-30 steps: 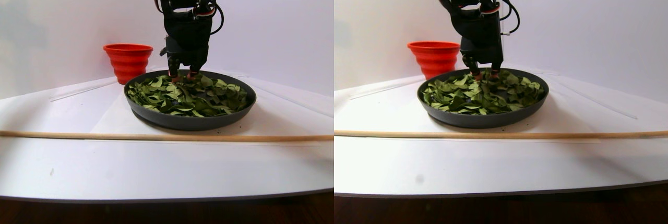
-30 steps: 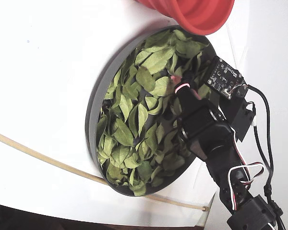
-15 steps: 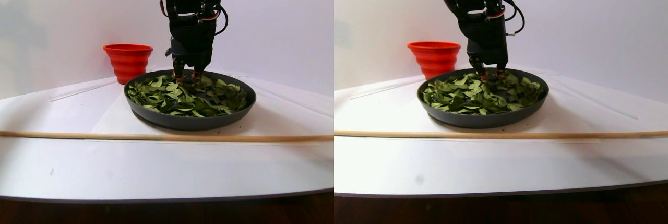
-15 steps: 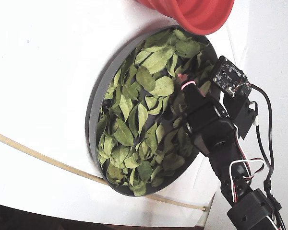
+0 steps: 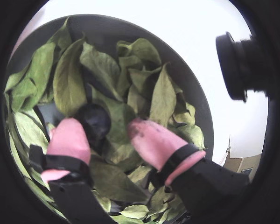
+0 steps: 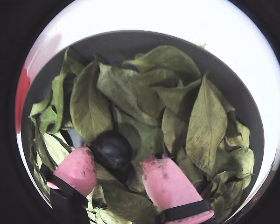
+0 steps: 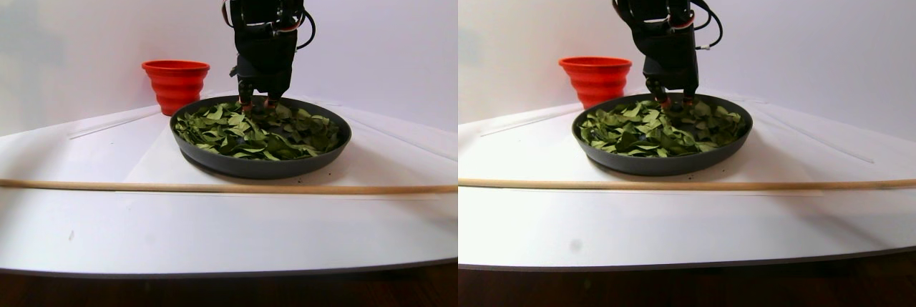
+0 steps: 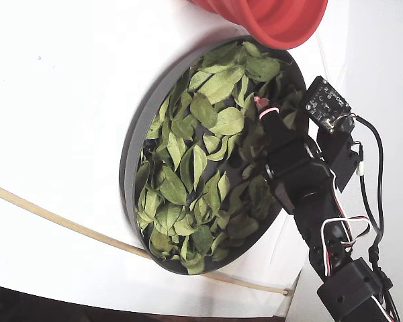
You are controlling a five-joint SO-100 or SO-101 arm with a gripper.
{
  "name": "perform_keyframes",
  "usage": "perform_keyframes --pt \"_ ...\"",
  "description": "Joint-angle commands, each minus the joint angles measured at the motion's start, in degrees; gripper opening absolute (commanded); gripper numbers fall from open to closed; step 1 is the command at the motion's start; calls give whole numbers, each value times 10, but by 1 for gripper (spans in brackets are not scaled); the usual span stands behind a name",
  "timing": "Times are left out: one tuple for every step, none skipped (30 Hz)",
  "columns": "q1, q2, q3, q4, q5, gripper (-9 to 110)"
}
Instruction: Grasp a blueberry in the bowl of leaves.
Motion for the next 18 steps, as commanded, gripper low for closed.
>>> perform_keyframes --pt "7 11 -36 -16 4 19" --pt "7 11 -37 -16 4 19" --pt "7 9 -38 -16 4 19" --pt "6 8 -40 -17 5 19" --pt "6 6 -43 -17 7 19" --pt "6 4 -46 -17 9 19" --pt "6 2 -48 -17 11 19" --pt "6 0 -51 -17 11 19" --pt "5 -1 -53 -17 14 19" --pt "4 -2 -55 -17 17 19" --pt "4 -2 -56 -17 18 19" --pt "4 -2 -57 -17 18 19" --pt "2 -3 -57 -17 19 19" --pt "1 -4 -58 -17 19 19" --pt "0 -5 -60 -17 20 19" --pt "-1 -7 -62 -17 21 19" --pt "-1 -10 -64 -17 22 19" --pt "-1 -11 -66 -17 23 19"
